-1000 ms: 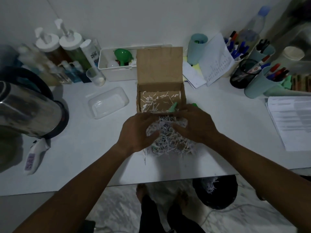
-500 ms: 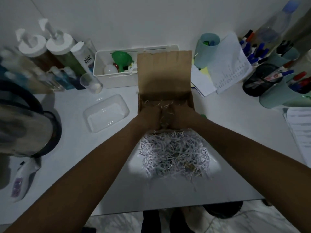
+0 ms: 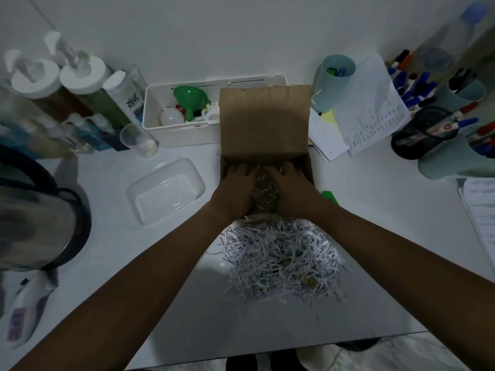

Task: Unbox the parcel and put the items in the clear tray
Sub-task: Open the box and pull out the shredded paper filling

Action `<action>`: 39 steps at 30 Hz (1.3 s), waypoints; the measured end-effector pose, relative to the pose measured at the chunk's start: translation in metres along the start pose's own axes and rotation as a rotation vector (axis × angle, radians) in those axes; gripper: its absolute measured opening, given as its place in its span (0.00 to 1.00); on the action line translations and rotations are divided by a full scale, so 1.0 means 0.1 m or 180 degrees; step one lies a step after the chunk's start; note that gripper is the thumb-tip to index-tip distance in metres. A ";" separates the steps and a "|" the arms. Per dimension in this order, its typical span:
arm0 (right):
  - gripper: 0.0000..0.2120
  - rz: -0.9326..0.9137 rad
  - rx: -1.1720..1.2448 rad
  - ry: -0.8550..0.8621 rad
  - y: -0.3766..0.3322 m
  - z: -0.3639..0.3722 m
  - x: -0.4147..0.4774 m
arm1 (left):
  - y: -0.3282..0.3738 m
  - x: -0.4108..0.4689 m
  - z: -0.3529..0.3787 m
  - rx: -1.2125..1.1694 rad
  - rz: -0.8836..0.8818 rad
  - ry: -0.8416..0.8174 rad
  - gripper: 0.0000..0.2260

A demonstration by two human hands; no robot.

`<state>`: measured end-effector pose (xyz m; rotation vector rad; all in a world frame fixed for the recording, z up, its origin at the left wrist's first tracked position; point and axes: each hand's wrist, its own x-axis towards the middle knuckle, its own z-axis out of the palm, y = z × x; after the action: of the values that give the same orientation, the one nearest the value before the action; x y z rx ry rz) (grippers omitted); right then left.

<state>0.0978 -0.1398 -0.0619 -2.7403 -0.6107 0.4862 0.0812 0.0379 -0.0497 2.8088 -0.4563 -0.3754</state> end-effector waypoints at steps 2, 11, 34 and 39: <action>0.42 0.0066 -0.0195 -0.0027 -0.02 0.06 0.04 | 0.03 0.03 0.04 0.0207 -0.0014 -0.0251 0.26; 0.11 -0.0529 0.0537 0.0268 -0.04 0.04 0.12 | -0.02 -0.01 -0.02 -0.0617 0.0269 0.0439 0.11; 0.09 -0.0470 0.0623 -0.0140 -0.31 -0.27 -1.35 | 0.64 -1.10 -0.25 -0.1160 0.0206 0.0065 0.03; 0.17 -0.0486 0.0657 -0.0161 -0.19 0.05 -1.38 | 0.57 -1.21 0.26 -0.0923 -0.0218 0.0025 0.10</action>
<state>-0.0285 -0.1842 -0.0242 -2.4723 -0.7324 0.5502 -0.0533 0.0212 -0.0312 2.5471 -0.2788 -0.4090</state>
